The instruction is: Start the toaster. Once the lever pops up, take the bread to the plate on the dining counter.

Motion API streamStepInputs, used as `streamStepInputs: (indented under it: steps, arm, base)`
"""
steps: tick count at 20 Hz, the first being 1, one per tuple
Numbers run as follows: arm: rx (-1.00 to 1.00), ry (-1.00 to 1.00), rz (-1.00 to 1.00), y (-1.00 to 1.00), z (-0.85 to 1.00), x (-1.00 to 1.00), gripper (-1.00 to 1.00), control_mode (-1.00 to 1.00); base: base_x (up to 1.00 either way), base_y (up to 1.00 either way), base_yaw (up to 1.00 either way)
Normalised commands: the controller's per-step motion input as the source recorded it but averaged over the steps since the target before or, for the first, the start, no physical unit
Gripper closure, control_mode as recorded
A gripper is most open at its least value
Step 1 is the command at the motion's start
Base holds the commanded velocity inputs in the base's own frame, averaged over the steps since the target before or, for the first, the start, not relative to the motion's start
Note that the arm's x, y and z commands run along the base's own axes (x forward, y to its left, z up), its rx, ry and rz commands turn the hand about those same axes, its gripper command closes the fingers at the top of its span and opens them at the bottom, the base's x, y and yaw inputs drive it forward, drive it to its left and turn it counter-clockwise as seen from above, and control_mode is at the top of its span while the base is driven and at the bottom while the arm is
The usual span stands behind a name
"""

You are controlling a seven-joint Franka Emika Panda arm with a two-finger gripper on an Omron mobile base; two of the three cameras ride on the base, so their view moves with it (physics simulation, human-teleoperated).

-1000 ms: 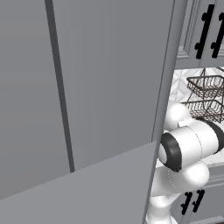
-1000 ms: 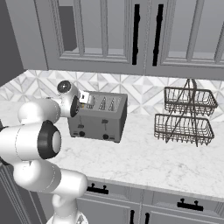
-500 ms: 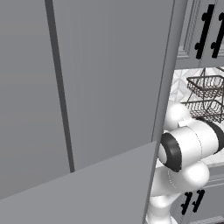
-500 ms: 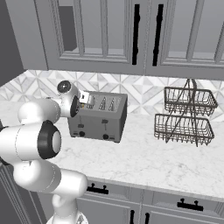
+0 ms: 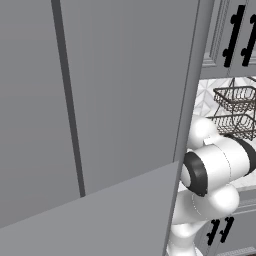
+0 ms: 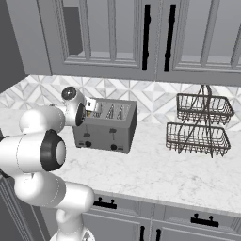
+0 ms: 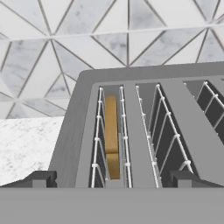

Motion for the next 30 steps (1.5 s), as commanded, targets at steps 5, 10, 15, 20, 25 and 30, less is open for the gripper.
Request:
streamStepInputs:
  steps: [5, 10, 15, 20, 25, 30]
  arm:
    - [0.0, 0.0, 0.0, 0.0, 0.0, 0.0, -1.0, -1.0]
    - [0.0, 0.0, 0.0, 0.0, 0.0, 0.0, -1.0, -1.0]
    - [0.0, 0.0, 0.0, 0.0, 0.0, 0.0, -1.0, -1.0]
    - [0.0, 0.0, 0.0, 0.0, 0.0, 0.0, -1.0, -1.0]
    - [0.0, 0.0, 0.0, 0.0, 0.0, 0.0, -1.0, -1.0]
    - [0.0, 0.0, 0.0, 0.0, 0.0, 0.0, -1.0, -1.0]
  base:
    - [0.0, 0.0, 0.0]
    - [0.0, 0.0, 0.0]
    - [0.0, 0.0, 0.0]
    - [0.0, 0.0, 0.0]
    - [0.0, 0.0, 0.0]
    - [0.0, 0.0, 0.0]
